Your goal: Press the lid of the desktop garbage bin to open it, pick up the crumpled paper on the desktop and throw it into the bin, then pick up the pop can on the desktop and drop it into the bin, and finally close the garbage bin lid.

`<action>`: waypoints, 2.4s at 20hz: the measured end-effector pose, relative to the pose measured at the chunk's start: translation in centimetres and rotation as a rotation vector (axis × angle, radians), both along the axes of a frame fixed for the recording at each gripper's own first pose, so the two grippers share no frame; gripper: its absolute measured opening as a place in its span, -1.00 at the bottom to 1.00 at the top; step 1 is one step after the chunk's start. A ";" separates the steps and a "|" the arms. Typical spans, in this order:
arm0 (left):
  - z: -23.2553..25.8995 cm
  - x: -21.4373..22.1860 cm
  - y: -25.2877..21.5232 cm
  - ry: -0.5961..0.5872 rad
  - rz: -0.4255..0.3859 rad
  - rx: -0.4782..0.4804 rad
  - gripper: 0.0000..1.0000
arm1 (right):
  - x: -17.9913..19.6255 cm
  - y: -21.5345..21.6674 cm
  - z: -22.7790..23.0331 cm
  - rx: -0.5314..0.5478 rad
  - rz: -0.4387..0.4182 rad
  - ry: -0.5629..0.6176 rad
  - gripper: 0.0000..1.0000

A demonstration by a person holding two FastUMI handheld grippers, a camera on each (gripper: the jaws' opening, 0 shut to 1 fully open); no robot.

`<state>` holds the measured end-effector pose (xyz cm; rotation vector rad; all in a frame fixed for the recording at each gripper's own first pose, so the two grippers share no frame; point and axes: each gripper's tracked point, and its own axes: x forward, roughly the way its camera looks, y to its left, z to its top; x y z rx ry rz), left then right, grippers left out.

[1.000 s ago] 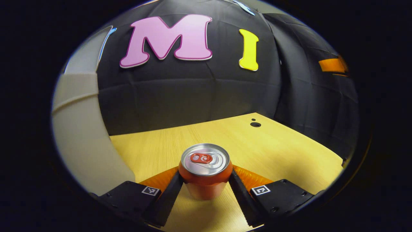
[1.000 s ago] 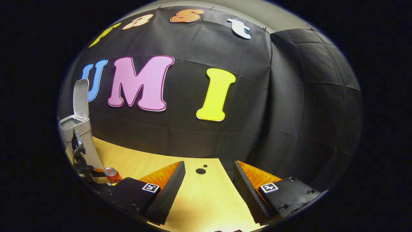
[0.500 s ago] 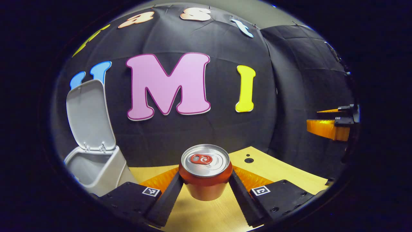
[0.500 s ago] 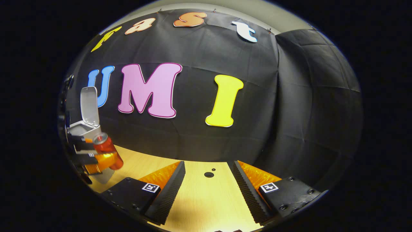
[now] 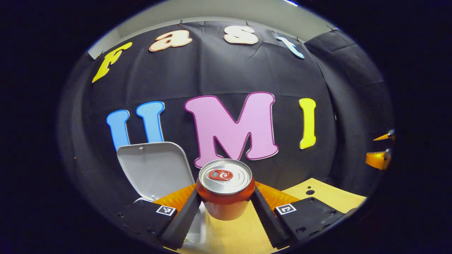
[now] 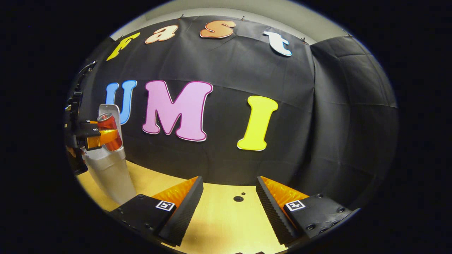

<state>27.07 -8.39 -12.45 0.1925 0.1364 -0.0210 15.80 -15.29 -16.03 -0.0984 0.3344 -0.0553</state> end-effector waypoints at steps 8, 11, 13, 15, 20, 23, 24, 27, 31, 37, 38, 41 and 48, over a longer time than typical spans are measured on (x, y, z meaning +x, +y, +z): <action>-3.6 -0.8 11.8 0.082 0.169 -0.033 0.75 | 0.7 2.9 -1.1 0.003 0.068 0.021 0.94; -4.7 -1.0 13.1 0.110 0.174 -0.050 0.75 | 0.3 3.2 -1.6 0.002 0.071 0.029 0.94; -5.1 -0.9 13.1 0.113 0.174 -0.049 0.75 | 0.1 3.4 -1.7 -0.002 0.076 0.033 0.93; -5.0 -1.0 13.0 0.112 0.173 -0.054 0.77 | 0.1 3.6 -1.7 -0.002 0.079 0.032 0.94; -3.3 -1.4 13.0 0.076 0.173 -0.040 0.89 | 0.0 4.1 -1.7 -0.004 0.091 0.025 0.94; -0.6 -1.5 13.4 0.048 0.181 -0.032 0.90 | 0.2 4.6 -1.1 -0.003 0.105 0.000 0.94; 0.5 -1.5 13.6 0.036 0.185 -0.032 0.90 | 0.3 4.8 -1.0 0.005 0.111 -0.003 0.94; 5.2 -0.3 13.8 -0.005 0.165 -0.057 0.89 | 0.9 5.4 0.0 0.023 0.124 -0.016 0.94; 10.8 2.8 15.2 -0.046 0.137 -0.073 0.89 | 2.4 7.2 1.7 0.090 0.147 -0.035 0.94; 14.8 8.5 14.7 -0.079 0.056 -0.076 0.89 | 4.6 8.6 3.6 0.074 0.178 -0.095 0.94; 15.0 9.8 14.6 -0.095 0.040 -0.067 0.89 | 4.8 8.6 3.6 0.070 0.177 -0.094 0.94; 13.4 12.7 14.3 -0.051 -0.002 -0.013 0.89 | 5.3 9.0 3.9 0.093 0.171 -0.094 0.94; 8.4 13.8 15.2 0.165 -0.030 -0.045 0.92 | 5.3 9.2 3.5 0.086 0.161 -0.092 0.94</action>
